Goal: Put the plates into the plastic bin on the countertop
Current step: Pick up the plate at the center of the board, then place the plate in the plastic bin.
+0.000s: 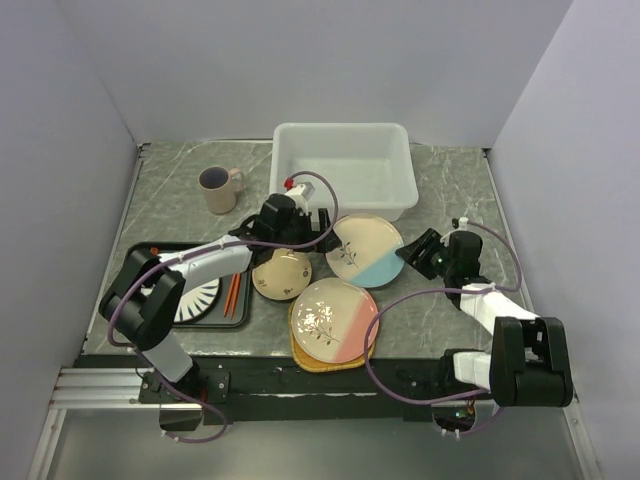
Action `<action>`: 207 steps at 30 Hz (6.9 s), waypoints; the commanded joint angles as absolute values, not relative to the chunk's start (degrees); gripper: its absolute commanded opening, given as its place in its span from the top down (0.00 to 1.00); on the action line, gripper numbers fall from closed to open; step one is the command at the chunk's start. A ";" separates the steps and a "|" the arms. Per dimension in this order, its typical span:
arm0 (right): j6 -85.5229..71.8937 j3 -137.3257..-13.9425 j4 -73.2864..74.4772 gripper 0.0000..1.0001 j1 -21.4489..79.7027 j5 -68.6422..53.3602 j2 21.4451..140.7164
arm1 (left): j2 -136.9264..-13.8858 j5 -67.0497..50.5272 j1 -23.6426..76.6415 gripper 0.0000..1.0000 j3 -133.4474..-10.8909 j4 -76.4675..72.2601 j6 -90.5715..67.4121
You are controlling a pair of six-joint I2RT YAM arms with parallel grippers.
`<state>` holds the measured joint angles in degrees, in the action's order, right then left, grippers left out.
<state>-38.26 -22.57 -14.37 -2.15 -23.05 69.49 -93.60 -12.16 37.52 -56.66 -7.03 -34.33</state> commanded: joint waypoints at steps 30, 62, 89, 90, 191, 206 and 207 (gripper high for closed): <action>-39.29 -20.22 -24.25 0.41 -3.60 -29.61 70.84 | -100.11 -14.50 41.57 0.02 -65.22 -8.44 -35.42; -43.33 -16.79 -28.21 0.53 -4.22 -40.08 66.45 | -104.06 -12.66 42.80 0.01 -68.73 -4.13 -34.19; -50.45 -13.97 -37.36 0.68 -4.22 -46.94 63.64 | -104.33 -9.23 44.12 0.01 -69.08 -1.41 -33.75; -49.84 -14.06 -36.74 0.71 -4.31 -46.59 62.94 | -104.41 -9.32 44.21 0.01 -69.17 -1.41 -33.75; -49.83 -57.56 -23.90 1.00 5.97 -39.20 77.51 | -74.00 4.04 25.40 0.01 -53.53 3.43 -29.00; -52.03 -74.26 -22.77 1.00 6.68 -38.85 91.57 | -75.06 2.46 24.96 0.01 -53.70 2.46 -27.95; -51.68 -75.40 -22.15 1.00 6.94 -38.59 92.10 | -75.32 2.55 24.96 0.01 -53.70 2.46 -28.12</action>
